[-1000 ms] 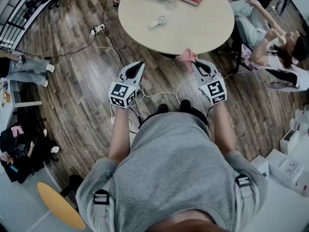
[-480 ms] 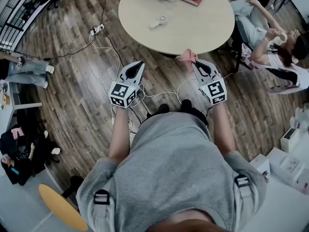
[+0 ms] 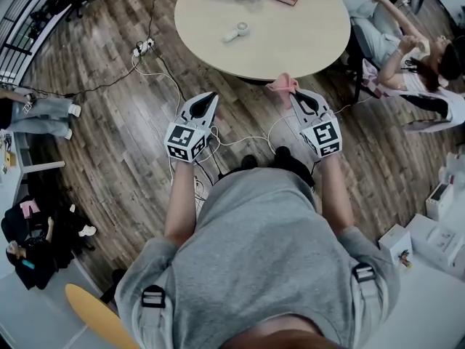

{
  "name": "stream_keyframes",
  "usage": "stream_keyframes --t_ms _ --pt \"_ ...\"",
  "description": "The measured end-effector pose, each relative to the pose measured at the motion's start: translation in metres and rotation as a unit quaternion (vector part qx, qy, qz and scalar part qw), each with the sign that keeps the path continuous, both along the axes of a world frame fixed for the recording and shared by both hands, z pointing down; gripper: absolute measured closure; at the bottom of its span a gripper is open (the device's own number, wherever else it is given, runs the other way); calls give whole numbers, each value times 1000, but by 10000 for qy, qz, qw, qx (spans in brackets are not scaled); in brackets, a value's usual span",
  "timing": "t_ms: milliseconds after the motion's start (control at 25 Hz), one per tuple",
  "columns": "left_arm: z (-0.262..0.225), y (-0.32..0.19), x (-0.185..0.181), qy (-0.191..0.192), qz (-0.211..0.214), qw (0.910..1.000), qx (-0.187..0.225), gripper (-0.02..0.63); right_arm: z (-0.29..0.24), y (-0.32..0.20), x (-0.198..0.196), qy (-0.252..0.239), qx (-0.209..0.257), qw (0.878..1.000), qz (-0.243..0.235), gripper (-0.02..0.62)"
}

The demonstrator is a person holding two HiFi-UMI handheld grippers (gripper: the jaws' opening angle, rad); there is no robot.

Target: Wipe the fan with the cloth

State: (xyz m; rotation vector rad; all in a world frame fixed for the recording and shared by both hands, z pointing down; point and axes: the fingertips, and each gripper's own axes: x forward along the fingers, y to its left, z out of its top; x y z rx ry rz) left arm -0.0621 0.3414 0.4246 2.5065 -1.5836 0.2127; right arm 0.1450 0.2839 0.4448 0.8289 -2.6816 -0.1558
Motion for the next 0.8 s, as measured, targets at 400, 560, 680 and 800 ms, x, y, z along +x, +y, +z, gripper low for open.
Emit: stream_keyframes --t_ms 400,560,680,800 --pt "12 -11 -1 -31 150 9998 -150 584 13 -8 5 -21 -144 9997 197 569" --pt "14 -25 -2 -52 74 9998 -186 583 17 -27 3 -51 -187 9997 154 569" --pt "12 -41 -4 -95 51 9998 -194 584 17 -43 -2 -76 -222 9997 101 569" --pt "10 -54 -7 -89 -7 9998 -193 584 17 -58 -8 -86 -245 9997 32 569"
